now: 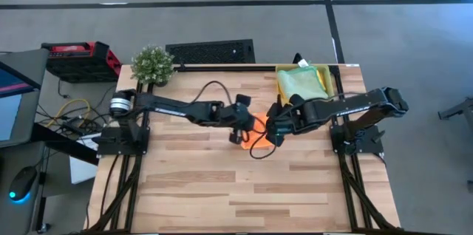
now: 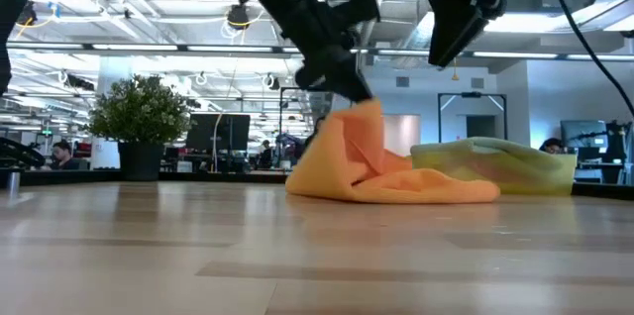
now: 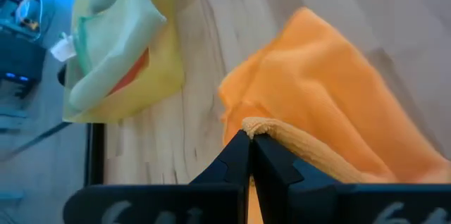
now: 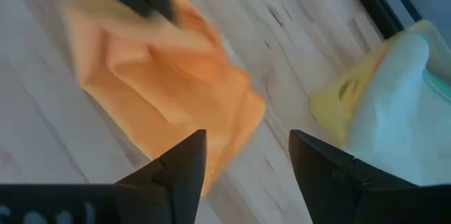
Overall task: Fold microfiber towels
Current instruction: Fold the orange towel, then put the orange towel into the bin
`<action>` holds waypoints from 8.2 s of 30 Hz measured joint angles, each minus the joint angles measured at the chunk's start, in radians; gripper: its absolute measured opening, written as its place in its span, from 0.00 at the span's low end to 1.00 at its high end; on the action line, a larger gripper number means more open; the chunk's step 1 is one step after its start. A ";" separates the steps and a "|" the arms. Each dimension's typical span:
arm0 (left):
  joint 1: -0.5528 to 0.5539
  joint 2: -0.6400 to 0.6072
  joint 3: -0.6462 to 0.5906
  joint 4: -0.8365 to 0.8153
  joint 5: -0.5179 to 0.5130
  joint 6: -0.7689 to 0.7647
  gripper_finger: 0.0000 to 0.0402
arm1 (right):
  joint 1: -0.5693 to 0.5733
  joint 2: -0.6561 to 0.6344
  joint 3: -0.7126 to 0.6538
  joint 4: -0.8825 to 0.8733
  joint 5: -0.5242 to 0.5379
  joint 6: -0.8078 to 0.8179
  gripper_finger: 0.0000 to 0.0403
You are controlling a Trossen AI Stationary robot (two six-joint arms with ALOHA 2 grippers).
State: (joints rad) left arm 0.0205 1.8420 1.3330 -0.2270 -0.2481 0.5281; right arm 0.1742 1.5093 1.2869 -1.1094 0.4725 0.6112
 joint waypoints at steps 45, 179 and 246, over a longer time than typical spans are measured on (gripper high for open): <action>-0.035 0.220 0.318 -0.190 -0.012 -0.038 0.39 | 0.054 -0.020 0.000 -0.041 0.023 0.054 0.56; -0.211 -0.248 0.459 -1.205 -0.390 -0.752 0.39 | -0.391 0.352 0.064 0.050 0.461 -0.654 0.01; -0.210 -0.248 0.459 -1.280 -0.385 -0.820 0.39 | -0.515 0.012 0.043 -0.060 -0.208 -0.709 0.51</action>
State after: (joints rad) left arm -0.1894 1.5944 1.7916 -1.5069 -0.6327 -0.2917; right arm -0.3408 1.5211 1.3300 -1.1690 0.2649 -0.0983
